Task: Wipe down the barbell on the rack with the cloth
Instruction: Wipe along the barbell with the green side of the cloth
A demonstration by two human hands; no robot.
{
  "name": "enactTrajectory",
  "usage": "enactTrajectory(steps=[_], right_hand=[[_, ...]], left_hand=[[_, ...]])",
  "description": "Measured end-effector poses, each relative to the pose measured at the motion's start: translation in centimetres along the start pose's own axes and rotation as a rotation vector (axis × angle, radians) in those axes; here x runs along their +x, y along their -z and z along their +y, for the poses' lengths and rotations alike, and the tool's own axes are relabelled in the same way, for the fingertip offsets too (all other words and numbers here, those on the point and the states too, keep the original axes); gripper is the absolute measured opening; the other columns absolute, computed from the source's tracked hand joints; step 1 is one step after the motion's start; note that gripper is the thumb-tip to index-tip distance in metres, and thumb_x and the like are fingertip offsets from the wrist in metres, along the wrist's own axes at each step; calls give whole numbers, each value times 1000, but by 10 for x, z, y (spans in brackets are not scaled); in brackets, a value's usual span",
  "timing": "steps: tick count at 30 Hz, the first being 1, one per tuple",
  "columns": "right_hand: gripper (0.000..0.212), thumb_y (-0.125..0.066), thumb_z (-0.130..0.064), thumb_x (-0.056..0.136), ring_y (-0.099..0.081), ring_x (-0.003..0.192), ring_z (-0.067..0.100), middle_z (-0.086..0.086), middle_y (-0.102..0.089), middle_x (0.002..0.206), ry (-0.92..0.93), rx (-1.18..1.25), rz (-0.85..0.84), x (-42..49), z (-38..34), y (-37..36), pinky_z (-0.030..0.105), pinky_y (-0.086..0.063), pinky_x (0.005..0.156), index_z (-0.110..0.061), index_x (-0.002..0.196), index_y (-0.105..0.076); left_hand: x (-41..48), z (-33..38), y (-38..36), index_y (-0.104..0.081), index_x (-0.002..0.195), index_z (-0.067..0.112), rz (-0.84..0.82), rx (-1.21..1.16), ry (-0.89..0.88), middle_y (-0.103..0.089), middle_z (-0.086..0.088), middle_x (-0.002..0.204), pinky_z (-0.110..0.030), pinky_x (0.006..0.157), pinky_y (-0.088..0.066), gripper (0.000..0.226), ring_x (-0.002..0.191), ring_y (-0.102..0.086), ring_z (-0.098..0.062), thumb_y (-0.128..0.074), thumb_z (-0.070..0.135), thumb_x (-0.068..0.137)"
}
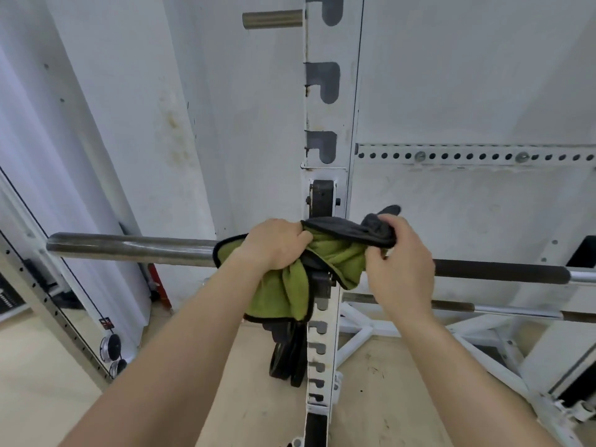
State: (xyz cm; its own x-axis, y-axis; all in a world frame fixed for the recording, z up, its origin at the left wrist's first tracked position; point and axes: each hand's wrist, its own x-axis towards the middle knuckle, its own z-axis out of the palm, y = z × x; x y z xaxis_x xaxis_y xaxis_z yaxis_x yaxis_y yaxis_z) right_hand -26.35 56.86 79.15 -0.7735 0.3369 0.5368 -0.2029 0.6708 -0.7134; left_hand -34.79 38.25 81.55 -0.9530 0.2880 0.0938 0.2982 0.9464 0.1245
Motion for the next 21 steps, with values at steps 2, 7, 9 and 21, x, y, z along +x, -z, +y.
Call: enactTrajectory(steps=[2,7,9,21], right_hand=[[47,-53,-20,86,-61,104,22,-1,-67,112,85,-290,-218,-1,1,-14,43,-43,102,-20,133,-54],[57,-45,-27,90,-57,115,28,5,-62,125,144,-503,-381,-3,6,-30,52,-12,122,-12,144,-38],[54,-43,-29,92,-59,113,27,5,-64,123,148,-519,-441,5,8,-27,50,-12,122,-13,143,-38],[43,-41,-30,95,-61,101,27,3,-66,111,214,-467,-465,11,19,-20,48,-26,118,-14,135,-40]], left_hand=[[-1,-1,-1,-60,94,11,-23,76,-34,-65,-15,100,-37,75,-41,47,87,-55,-31,-23,37,102],[-24,-26,-11,-46,85,18,156,84,-290,-50,2,74,-37,70,-34,28,75,-47,-21,-30,35,101],[-29,-36,-7,-47,91,23,126,82,-326,-52,8,83,-39,92,-38,23,86,-46,-15,-32,40,99],[-4,-18,-7,-47,86,23,20,326,-255,-61,0,89,-33,78,-48,38,95,-56,-25,-75,47,76]])
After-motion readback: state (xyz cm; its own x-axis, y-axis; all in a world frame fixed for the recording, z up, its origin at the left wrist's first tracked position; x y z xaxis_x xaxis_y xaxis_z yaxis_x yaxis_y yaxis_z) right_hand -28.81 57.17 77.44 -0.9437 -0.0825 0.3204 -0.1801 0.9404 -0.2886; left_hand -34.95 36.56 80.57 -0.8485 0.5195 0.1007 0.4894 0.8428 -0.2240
